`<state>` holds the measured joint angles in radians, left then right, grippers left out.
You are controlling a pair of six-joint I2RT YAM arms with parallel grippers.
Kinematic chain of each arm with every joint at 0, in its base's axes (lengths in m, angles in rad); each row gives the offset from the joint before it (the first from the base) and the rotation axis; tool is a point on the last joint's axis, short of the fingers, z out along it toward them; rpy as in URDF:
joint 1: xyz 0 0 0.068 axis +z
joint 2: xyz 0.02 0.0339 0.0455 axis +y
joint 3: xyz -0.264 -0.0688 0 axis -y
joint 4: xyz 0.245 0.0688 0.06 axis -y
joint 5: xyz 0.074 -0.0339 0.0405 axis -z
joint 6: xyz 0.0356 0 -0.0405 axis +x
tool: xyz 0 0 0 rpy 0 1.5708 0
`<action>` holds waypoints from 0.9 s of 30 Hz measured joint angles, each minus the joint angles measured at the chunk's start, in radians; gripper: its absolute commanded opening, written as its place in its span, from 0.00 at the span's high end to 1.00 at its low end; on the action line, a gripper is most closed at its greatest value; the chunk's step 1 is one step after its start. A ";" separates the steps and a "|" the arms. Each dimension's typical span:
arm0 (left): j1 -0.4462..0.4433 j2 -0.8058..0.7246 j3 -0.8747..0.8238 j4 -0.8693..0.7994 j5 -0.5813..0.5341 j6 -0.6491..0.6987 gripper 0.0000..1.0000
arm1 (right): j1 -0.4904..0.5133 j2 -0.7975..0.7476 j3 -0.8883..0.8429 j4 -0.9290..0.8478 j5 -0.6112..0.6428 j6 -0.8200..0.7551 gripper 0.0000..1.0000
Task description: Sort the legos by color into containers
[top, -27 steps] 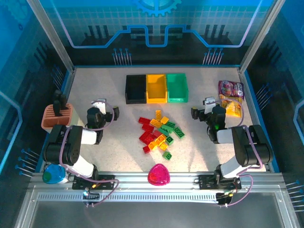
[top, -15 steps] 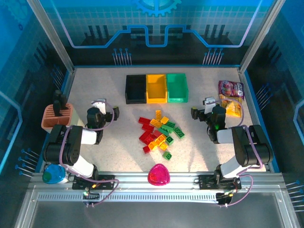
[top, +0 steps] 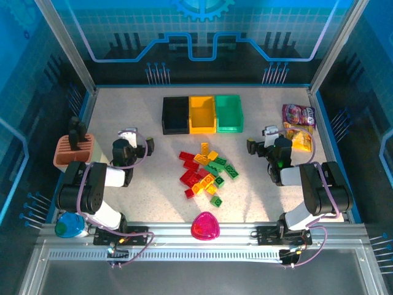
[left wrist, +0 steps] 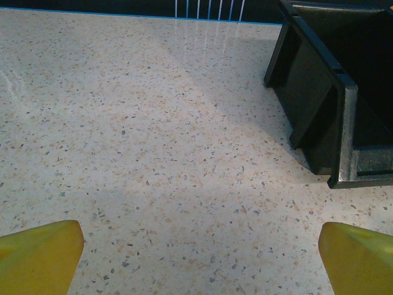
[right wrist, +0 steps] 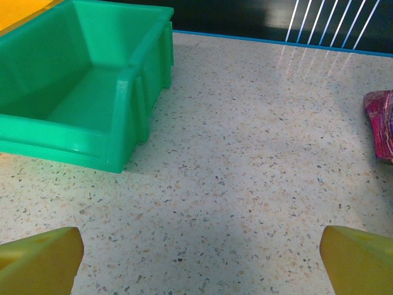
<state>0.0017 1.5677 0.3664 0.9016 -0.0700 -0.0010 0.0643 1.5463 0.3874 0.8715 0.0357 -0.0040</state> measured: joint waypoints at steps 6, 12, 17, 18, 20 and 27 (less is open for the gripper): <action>0.000 0.000 0.000 0.000 0.000 0.000 0.01 | 0.000 0.000 0.000 0.000 0.000 0.000 0.00; -0.047 -0.039 -0.003 -0.014 -0.137 0.001 0.01 | 0.005 -0.032 0.019 -0.081 0.000 -0.011 0.00; -0.147 -0.245 0.085 -0.271 -0.283 -0.031 0.01 | 0.083 -0.233 0.248 -0.483 0.048 0.029 0.00; -0.148 -0.274 0.135 -0.340 -0.290 -0.055 0.01 | 0.090 -0.253 0.319 -0.557 0.058 0.079 0.00; -0.147 -0.301 0.233 -0.446 -0.285 -0.098 0.01 | 0.078 -0.266 0.429 -0.656 0.029 0.159 0.00; -0.149 -0.202 0.486 -0.734 -0.153 -0.234 0.08 | 0.073 -0.109 0.665 -0.957 -0.098 0.297 0.03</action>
<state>-0.1471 1.3655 0.8528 0.1673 -0.2230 -0.2348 0.1375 1.4372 1.0523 -0.0853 -0.0620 0.2928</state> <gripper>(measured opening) 0.968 0.996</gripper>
